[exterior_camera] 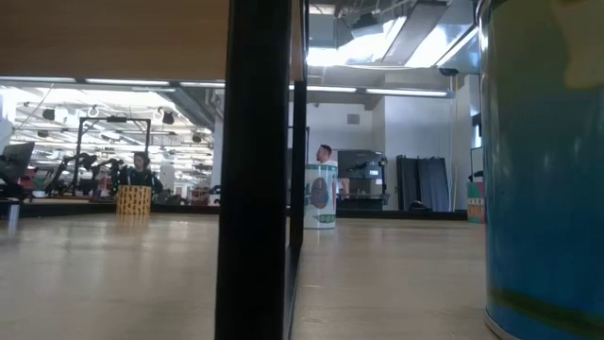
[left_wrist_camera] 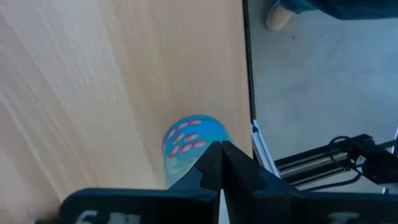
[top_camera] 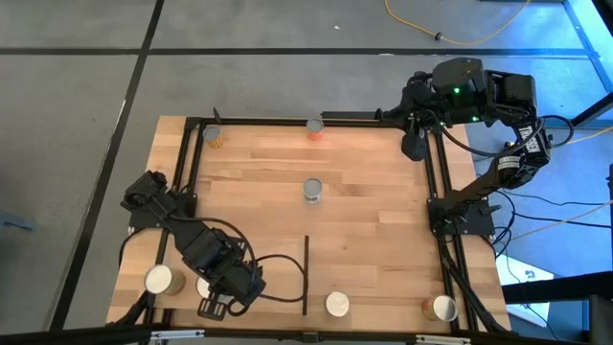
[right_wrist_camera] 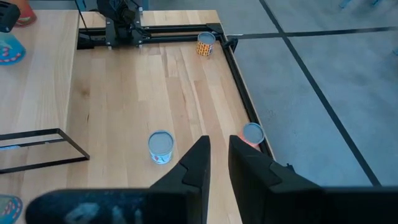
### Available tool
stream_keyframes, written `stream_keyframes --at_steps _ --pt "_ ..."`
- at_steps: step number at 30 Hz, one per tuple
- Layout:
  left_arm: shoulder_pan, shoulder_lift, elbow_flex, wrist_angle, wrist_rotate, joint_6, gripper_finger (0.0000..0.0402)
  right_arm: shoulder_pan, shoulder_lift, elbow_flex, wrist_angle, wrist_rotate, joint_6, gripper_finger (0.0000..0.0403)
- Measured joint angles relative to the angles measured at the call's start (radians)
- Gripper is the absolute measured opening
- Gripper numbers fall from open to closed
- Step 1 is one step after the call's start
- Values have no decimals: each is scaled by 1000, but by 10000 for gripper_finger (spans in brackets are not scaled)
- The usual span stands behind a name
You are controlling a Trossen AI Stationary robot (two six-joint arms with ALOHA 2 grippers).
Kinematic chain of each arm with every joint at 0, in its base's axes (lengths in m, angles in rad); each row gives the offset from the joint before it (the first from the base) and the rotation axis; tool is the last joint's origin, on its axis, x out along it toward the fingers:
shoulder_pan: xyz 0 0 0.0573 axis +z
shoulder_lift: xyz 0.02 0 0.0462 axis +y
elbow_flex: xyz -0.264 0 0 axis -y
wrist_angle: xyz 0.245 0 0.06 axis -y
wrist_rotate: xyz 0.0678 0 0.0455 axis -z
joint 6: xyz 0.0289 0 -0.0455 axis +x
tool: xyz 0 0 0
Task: Pick and place cans onto a shelf
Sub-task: Put the top canned cherries on the shelf
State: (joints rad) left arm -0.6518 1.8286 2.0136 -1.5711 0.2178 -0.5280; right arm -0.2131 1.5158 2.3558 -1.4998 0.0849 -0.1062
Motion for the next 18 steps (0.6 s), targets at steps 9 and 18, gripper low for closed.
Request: stream_keyframes --at_steps 9,18 --pt "-24 0 0 0 -16 -42 0 0 0 0 0 0 0 59" --pt "-33 0 0 0 -62 -48 0 0 0 0 0 0 0 59"
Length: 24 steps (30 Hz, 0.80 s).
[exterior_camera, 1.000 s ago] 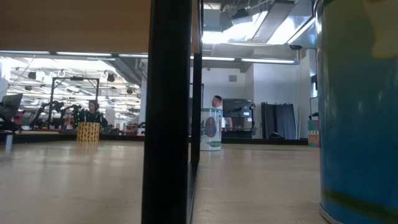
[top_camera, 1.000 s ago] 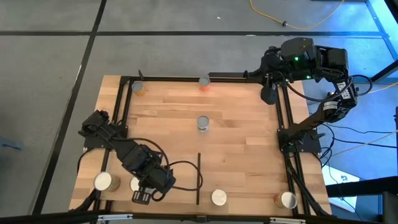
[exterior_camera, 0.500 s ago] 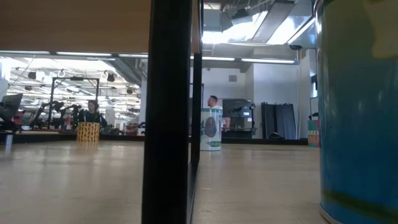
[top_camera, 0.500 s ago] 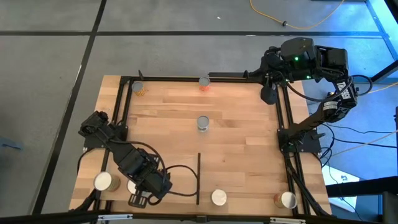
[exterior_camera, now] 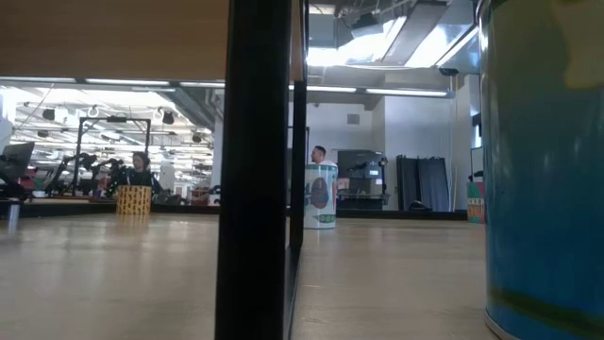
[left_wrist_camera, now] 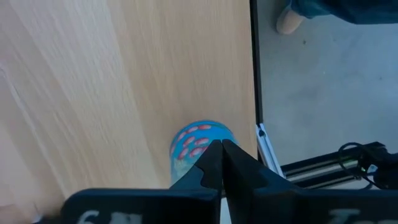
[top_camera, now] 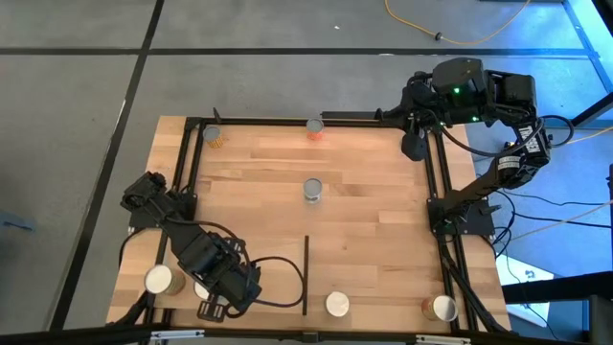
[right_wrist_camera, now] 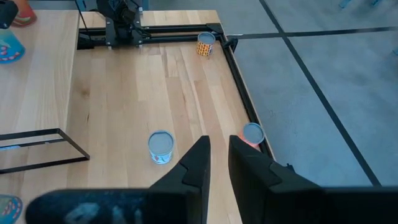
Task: Pick and place cans onto a shelf
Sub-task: Put the top canned cherries on the shelf
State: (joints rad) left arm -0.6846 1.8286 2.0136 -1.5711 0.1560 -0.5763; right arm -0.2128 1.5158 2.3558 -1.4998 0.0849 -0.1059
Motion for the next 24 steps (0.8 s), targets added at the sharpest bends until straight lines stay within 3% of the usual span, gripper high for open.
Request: stream_keyframes --at_steps 7,13,24 --pt "0 0 8 19 29 -17 0 0 0 0 0 0 0 59" --pt "-23 0 13 75 118 -30 0 0 0 0 0 0 0 59" --pt "-64 0 13 7 72 -129 0 0 0 0 3 0 0 59"
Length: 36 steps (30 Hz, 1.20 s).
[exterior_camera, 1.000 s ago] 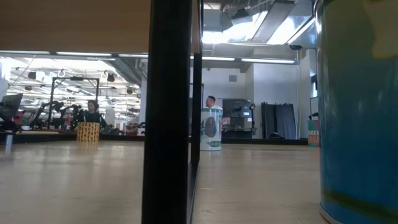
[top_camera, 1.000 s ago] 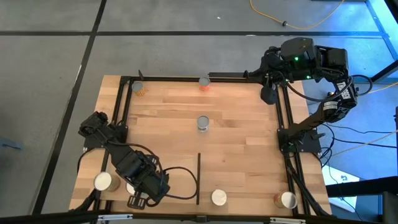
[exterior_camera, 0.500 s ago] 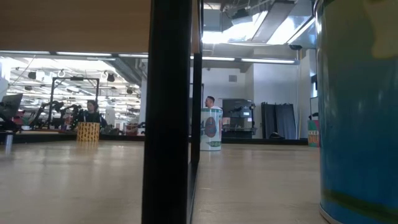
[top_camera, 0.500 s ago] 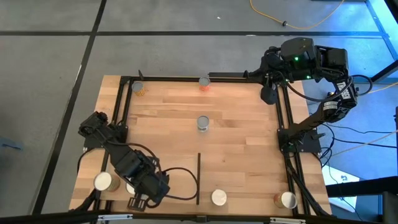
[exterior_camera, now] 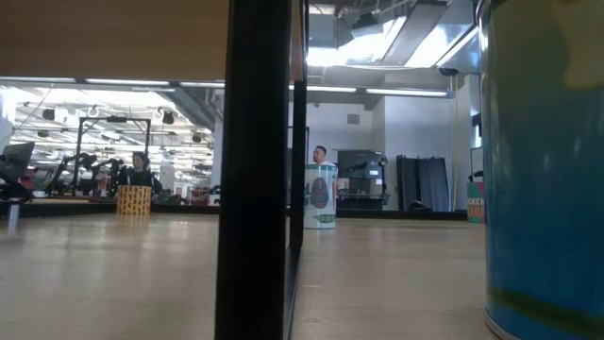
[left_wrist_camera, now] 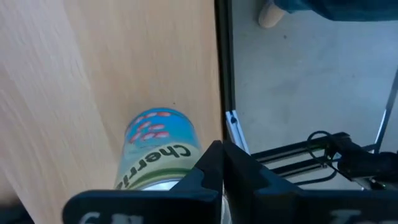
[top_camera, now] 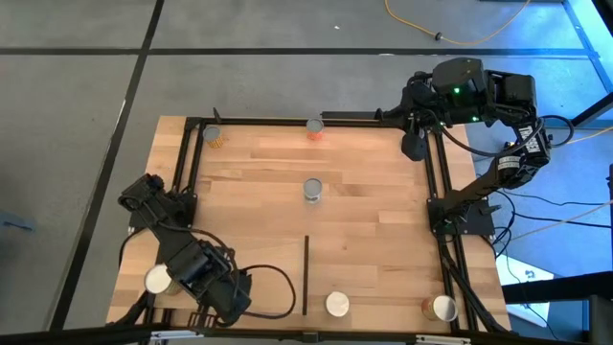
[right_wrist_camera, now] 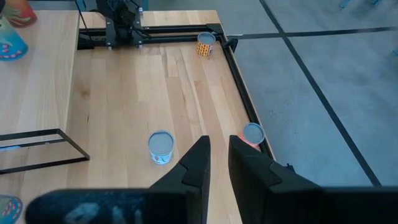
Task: Pick and place cans onto a shelf
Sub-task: Put the top canned cherries on the shelf, then put the canned cherries on the shelf
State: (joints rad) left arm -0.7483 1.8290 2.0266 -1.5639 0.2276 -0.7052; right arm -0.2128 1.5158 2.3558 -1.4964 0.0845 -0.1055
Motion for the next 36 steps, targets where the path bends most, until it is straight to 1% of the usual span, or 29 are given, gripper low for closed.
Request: stream_keyframes --at_steps 9,15,19,23,26,29,31,33,36 --pt "-1 0 0 -7 -6 -2 0 0 0 0 16 0 0 59" --pt "-2 -1 0 -7 -73 0 0 0 0 0 15 0 -2 59" --pt "8 -18 0 -7 -130 23 0 0 0 0 15 -20 -3 59" --pt "39 -65 0 -7 -222 57 0 0 0 0 14 -73 -32 59" --pt "87 -106 0 0 -308 54 0 0 0 0 3 -126 -63 59" --pt "142 -147 0 8 -460 54 0 0 0 0 -23 -183 -87 59" --pt "188 -170 2 7 -549 54 0 0 0 0 -64 -202 -81 59" --pt "234 -185 2 8 -593 53 0 0 -1 -11 -78 -209 -65 59" --pt "304 -194 2 8 -619 54 0 0 -1 -23 -77 -210 -20 59"
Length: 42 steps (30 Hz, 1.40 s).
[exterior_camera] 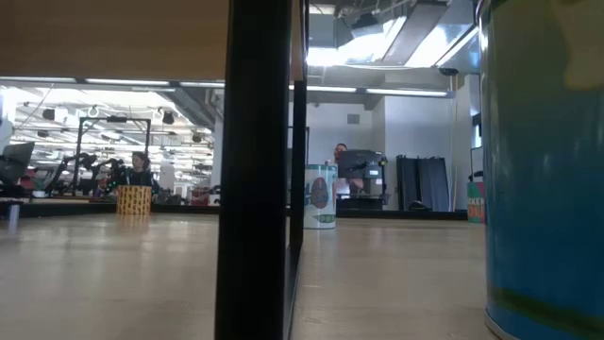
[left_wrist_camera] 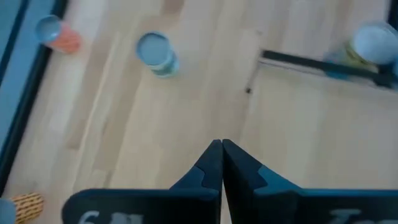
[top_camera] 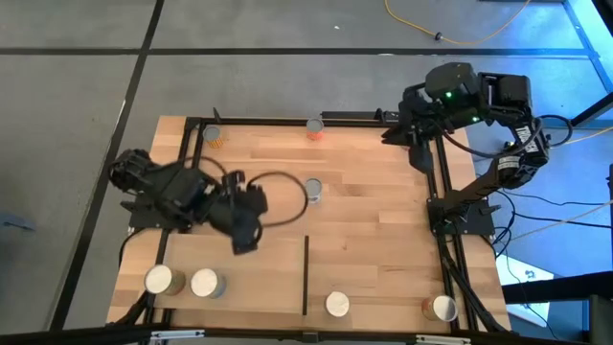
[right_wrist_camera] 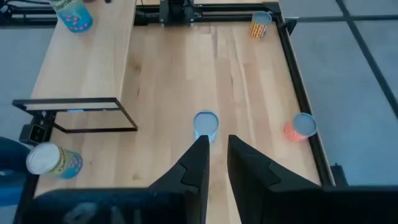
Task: Pick and place cans onto a shelf
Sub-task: Put the canned cherries on the shelf
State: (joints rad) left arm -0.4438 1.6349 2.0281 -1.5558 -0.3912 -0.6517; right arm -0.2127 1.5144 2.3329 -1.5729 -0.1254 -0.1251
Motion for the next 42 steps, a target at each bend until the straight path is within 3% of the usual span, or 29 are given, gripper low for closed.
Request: stream_keyframes --at_steps 9,15,20,30,39,42 --pt "177 0 0 0 62 145 40 2 10 1 1 -30 12 63" --pt "251 0 -1 0 95 305 47 83 31 1 2 -45 -67 66" --pt "271 0 -1 0 97 483 44 207 60 1 2 -101 -94 66" --pt "283 0 -1 0 97 632 44 439 183 1 2 -80 -83 66" --pt "282 -30 -3 -14 101 690 44 494 295 0 3 -20 98 58" --pt "282 -51 -2 -14 155 733 44 494 320 0 3 -38 96 59"
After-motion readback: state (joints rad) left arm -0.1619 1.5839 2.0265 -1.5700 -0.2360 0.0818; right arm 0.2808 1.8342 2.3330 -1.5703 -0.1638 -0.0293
